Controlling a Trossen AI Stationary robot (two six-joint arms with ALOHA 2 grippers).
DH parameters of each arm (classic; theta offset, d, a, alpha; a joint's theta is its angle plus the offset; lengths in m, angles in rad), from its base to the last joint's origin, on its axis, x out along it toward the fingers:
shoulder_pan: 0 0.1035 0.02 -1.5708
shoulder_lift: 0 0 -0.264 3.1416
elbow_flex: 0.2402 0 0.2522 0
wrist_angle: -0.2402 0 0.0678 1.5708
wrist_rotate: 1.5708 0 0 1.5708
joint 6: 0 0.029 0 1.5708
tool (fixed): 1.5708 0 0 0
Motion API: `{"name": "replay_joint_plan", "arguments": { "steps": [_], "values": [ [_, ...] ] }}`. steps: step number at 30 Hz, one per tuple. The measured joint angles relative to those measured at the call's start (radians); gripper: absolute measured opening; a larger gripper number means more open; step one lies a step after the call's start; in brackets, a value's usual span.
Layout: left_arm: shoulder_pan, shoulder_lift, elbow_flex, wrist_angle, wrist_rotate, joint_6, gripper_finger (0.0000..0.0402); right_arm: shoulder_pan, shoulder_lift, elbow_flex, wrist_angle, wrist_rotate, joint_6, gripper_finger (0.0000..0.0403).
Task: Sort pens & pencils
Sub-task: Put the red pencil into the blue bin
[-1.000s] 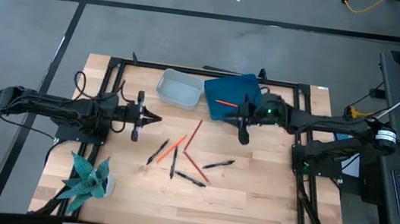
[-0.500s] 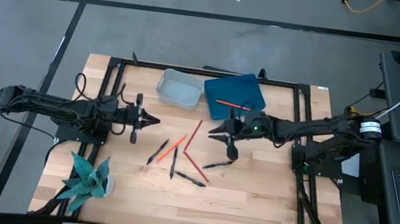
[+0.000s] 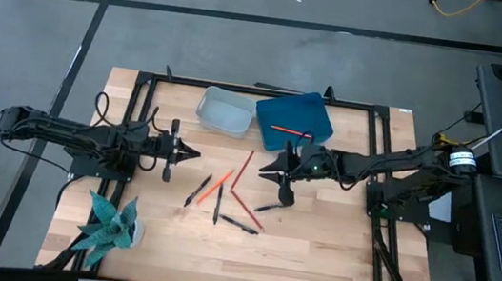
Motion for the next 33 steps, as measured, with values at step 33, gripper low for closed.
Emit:
{"name": "replay_joint_plan", "arguments": {
  "steps": [33],
  "values": [
    [0.001,0.0,-0.001,-0.081,0.005,0.001,0.0014,0.182,0.367,0.545,-0.66,0.15,0.373,0.0074]
  ]
}}
